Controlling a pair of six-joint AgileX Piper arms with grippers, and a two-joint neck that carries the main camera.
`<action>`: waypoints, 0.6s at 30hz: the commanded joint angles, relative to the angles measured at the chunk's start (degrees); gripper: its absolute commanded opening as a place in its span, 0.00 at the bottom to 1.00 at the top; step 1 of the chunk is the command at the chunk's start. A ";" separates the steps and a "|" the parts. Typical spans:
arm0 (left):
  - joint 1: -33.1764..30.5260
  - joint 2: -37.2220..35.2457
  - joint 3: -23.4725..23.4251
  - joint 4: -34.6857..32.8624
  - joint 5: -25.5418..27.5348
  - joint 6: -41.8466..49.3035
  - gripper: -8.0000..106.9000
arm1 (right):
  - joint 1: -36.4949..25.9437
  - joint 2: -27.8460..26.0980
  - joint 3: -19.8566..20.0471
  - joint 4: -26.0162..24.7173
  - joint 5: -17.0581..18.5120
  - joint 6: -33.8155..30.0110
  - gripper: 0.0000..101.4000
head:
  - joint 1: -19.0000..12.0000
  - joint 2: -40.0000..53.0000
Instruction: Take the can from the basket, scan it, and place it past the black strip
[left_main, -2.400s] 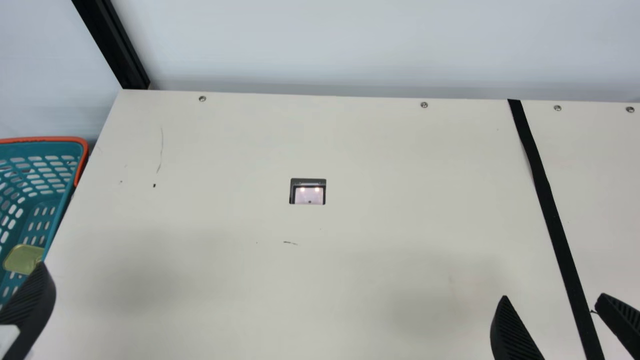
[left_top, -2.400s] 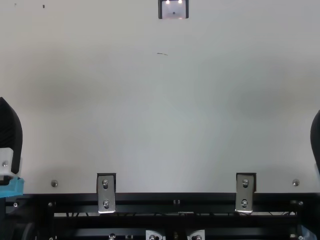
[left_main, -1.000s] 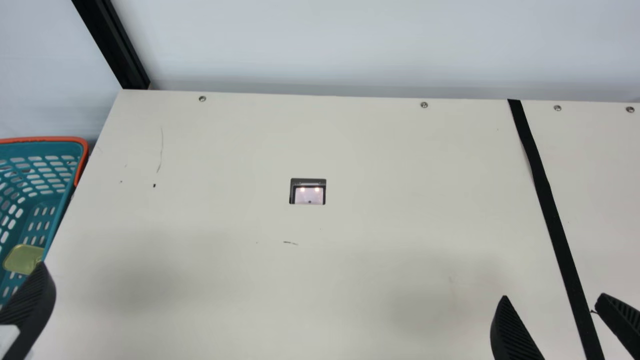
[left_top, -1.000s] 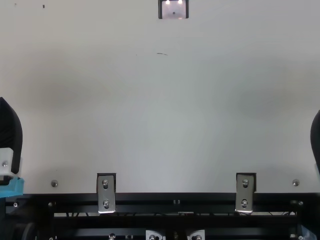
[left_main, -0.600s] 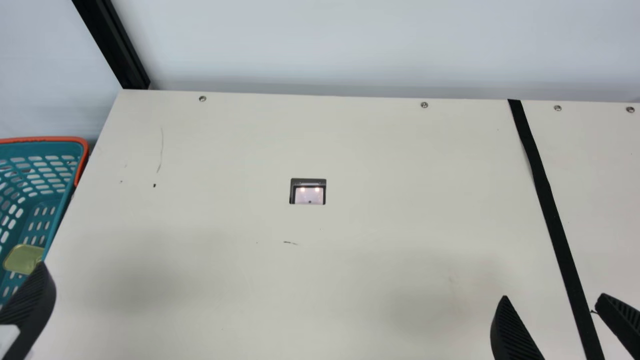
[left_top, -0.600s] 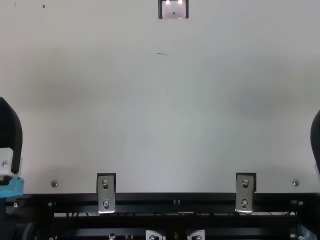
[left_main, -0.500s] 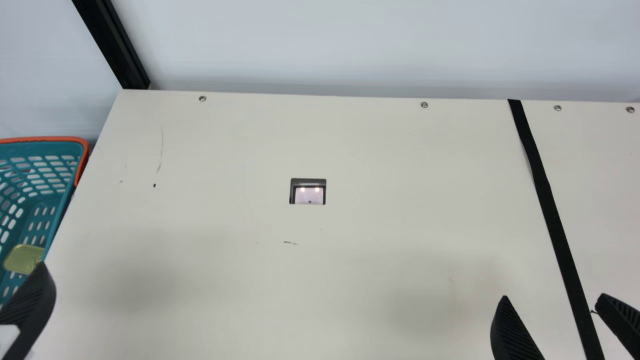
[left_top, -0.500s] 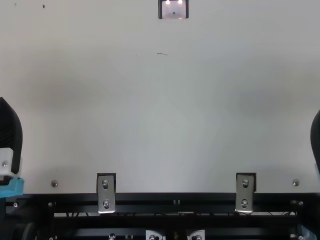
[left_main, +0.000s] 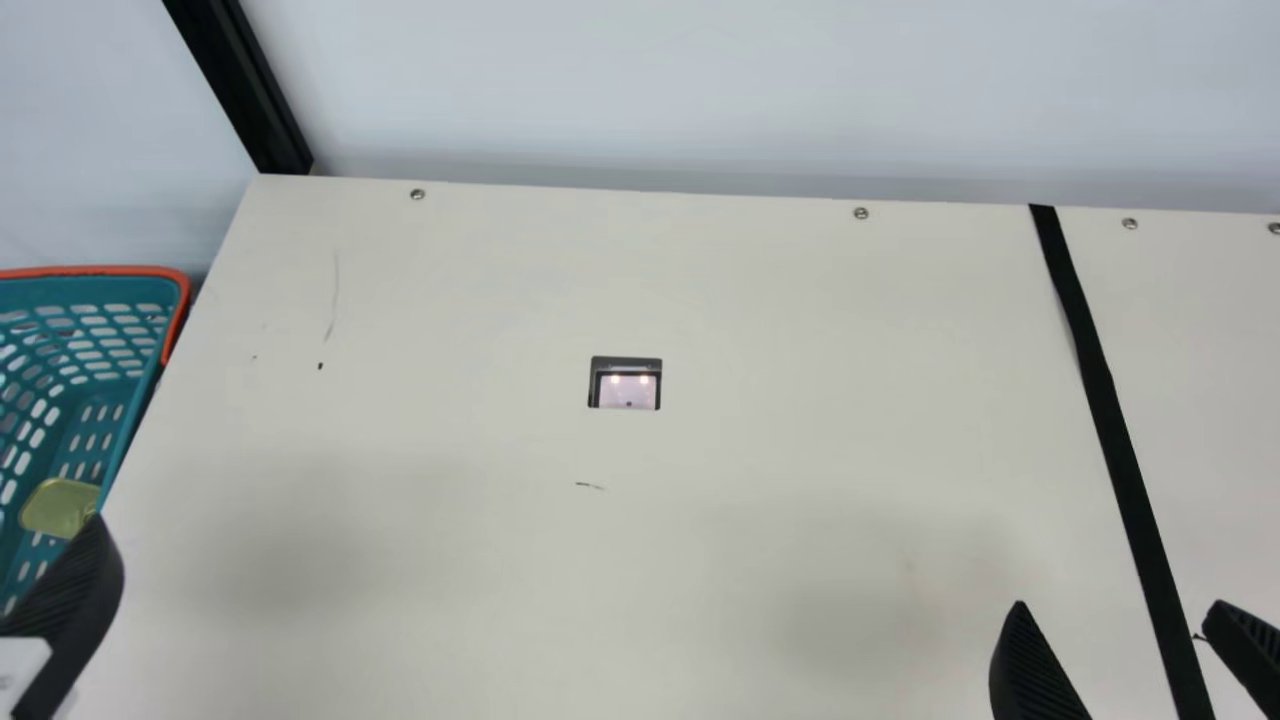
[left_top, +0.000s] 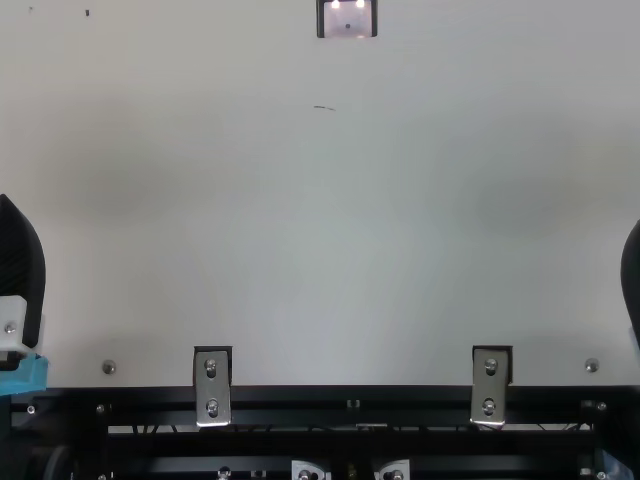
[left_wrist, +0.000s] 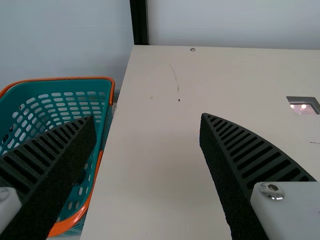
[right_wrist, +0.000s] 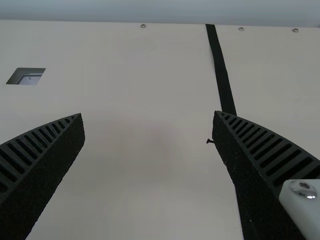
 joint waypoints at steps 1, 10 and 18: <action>0.00 0.00 0.00 0.00 0.00 0.00 0.85 | 0.00 0.00 0.00 0.00 0.00 0.00 1.00 | -0.23 1.14; 0.00 0.00 0.00 0.00 0.00 0.00 0.85 | 0.00 0.00 0.00 0.00 0.00 0.00 1.00 | 0.18 5.28; 0.00 0.00 0.00 0.00 0.00 0.00 0.85 | 0.00 0.00 0.00 0.00 0.00 0.00 1.00 | 0.12 10.44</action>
